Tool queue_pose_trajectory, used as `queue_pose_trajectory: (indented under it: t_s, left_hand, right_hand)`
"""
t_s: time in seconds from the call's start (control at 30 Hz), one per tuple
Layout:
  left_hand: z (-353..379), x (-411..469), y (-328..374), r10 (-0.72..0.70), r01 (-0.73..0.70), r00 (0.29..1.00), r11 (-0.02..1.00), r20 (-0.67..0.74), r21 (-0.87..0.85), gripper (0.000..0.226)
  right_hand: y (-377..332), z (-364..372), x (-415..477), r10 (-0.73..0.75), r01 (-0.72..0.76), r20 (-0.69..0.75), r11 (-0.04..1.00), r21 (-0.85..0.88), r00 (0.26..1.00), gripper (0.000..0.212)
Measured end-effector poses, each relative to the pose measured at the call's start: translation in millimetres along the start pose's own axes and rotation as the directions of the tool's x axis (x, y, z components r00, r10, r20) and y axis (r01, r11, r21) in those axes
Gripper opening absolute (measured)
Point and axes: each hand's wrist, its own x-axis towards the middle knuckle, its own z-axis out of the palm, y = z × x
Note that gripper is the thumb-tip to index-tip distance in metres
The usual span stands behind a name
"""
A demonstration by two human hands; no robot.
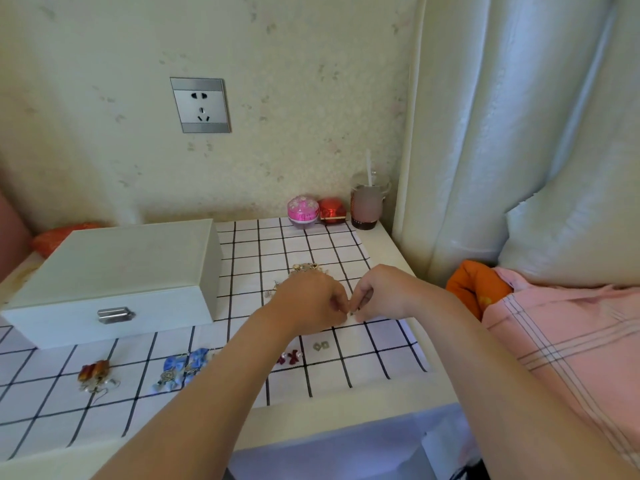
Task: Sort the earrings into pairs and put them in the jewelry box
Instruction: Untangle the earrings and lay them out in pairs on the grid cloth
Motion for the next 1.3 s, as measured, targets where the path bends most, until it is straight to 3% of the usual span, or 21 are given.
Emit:
queue_pose_trajectory:
  t_s: [0.13, 0.37, 0.53, 0.6, 0.77, 1.0, 1.13, 1.3]
  left_hand:
    - [1.9, 3.5, 0.1, -0.052, 0.052, 0.996, 0.999, 0.066, -0.004, 0.01]
    - [-2.6, 5.1, -7.0, -0.073, 0.073, 0.997, 0.996, -0.006, -0.053, 0.016]
    - [-33.3, 9.4, -33.9, -0.185, 0.143, 0.961, 0.969, -0.208, -0.199, 0.007]
    - [-37.9, 9.9, -46.0, -0.224, 0.181, 0.948, 0.964, -0.225, -0.195, 0.009]
    - [-26.3, 13.1, -62.9, -0.21, 0.207, 0.972, 0.978, -0.108, -0.035, 0.022]
    - [-27.7, 16.4, -72.6, -0.236, 0.217, 0.967, 0.962, -0.102, -0.167, 0.018]
    - [-42.1, 14.4, -73.2, -0.191, 0.14, 0.966, 0.953, -0.172, -0.269, 0.022]
    - [-55.8, 10.5, -68.5, -0.147, 0.066, 0.967, 0.934, -0.208, -0.35, 0.024]
  right_hand:
    - [0.5, 1.4, 1.6, 0.002, -0.001, -0.022, 1.0, 0.021, 1.0, 0.01]
    - [-2.2, 2.8, 8.4, -0.041, 0.041, -0.014, 0.999, 0.005, 0.999, 0.009]
    - [3.0, -4.5, 24.8, -0.037, 0.069, -0.327, 0.994, 0.087, 0.944, 0.012]
    - [4.6, -5.5, 30.4, -0.036, 0.065, -0.309, 0.994, 0.084, 0.95, 0.013]
    - [-0.3, -0.5, 36.7, -0.042, 0.052, -0.146, 0.996, 0.065, 0.988, 0.014]
    - [-6.5, 7.3, 51.5, -0.034, 0.032, -0.174, 0.999, -0.016, 0.984, 0.007]
    - [-19.4, 8.0, 58.1, -0.085, 0.135, -0.282, 0.977, 0.164, 0.956, 0.008]
    - [-49.1, 4.8, 58.8, -0.056, 0.266, -0.396, 0.824, 0.5, 0.917, 0.011]
